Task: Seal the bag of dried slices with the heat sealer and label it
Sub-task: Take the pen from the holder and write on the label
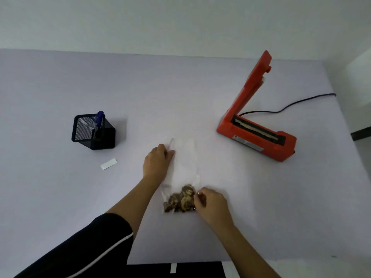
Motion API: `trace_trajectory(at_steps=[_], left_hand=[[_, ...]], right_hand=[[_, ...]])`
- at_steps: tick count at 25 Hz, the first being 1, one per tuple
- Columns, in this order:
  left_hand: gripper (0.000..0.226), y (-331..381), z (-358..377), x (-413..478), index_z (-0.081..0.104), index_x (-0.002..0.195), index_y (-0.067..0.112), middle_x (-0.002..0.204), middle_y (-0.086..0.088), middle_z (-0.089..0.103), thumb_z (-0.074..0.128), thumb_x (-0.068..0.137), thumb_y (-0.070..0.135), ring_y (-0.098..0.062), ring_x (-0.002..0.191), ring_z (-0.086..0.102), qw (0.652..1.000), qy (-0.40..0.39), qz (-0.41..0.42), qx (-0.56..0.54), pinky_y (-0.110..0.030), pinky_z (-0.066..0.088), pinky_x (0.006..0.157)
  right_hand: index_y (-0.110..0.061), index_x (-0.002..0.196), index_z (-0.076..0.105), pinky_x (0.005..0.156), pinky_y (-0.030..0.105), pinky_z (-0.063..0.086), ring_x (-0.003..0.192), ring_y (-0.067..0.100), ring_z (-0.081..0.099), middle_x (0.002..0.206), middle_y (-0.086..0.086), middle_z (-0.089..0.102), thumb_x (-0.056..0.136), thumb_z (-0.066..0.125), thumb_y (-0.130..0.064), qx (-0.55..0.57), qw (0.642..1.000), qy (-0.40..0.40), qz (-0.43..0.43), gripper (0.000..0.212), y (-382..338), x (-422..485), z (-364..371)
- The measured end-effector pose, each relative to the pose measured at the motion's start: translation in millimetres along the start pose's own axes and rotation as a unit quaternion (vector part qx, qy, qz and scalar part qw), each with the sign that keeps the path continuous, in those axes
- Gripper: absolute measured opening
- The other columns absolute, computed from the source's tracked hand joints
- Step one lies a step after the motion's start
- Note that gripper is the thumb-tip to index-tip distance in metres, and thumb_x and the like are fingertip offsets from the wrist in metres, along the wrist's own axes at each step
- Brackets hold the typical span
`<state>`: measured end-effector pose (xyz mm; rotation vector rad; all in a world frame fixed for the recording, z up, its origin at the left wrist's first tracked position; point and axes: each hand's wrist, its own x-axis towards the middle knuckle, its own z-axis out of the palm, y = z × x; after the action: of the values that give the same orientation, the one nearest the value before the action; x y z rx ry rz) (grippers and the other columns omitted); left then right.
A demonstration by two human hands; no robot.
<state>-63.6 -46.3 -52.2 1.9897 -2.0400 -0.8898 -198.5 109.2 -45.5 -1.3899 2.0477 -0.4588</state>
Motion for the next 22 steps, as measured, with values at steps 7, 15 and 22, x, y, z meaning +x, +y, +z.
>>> trace_trajectory(at_steps=[7, 15, 22], left_hand=[[0.052, 7.4, -53.5, -14.8, 0.037, 0.132, 0.007, 0.119, -0.016, 0.058, 0.047, 0.094, 0.042, -0.032, 0.103, 0.059, 0.997, 0.032, 0.044, -0.051, -0.037, 0.044, 0.084], [0.023, -87.3, -194.1, -1.8, 0.058, 0.098, 0.003, 0.094, -0.013, 0.062, 0.043, 0.096, 0.019, -0.034, 0.082, 0.055, 0.960, 0.265, -0.024, -0.084, -0.033, 0.037, 0.070], [0.035, -128.2, -189.6, 31.3, 0.038, 0.067, 0.008, 0.071, -0.016, 0.053, 0.029, 0.099, 0.016, -0.040, 0.079, 0.050, 0.996, 0.046, -0.062, -0.033, -0.034, 0.031, 0.065]], right_hand=[[-0.018, 0.070, 0.055, 0.055, 0.026, 0.047, 0.054, 0.014, 0.054, 0.059, -0.004, 0.057, 0.080, 0.065, -0.034, -0.020, 0.998, 0.042, 0.050, 0.021, -33.9, 13.0, -22.9], [-0.011, 0.089, 0.067, 0.069, 0.026, 0.052, 0.065, 0.012, 0.061, 0.080, 0.003, 0.071, 0.090, 0.058, -0.024, 0.058, 0.989, 0.053, -0.125, 0.016, -180.0, 111.9, -2.1], [-0.011, 0.127, 0.055, 0.096, 0.030, 0.040, 0.115, 0.023, 0.054, 0.126, 0.009, 0.060, 0.090, 0.058, -0.034, 0.045, 0.984, -0.020, -0.173, 0.043, -263.9, 168.6, 52.8]])
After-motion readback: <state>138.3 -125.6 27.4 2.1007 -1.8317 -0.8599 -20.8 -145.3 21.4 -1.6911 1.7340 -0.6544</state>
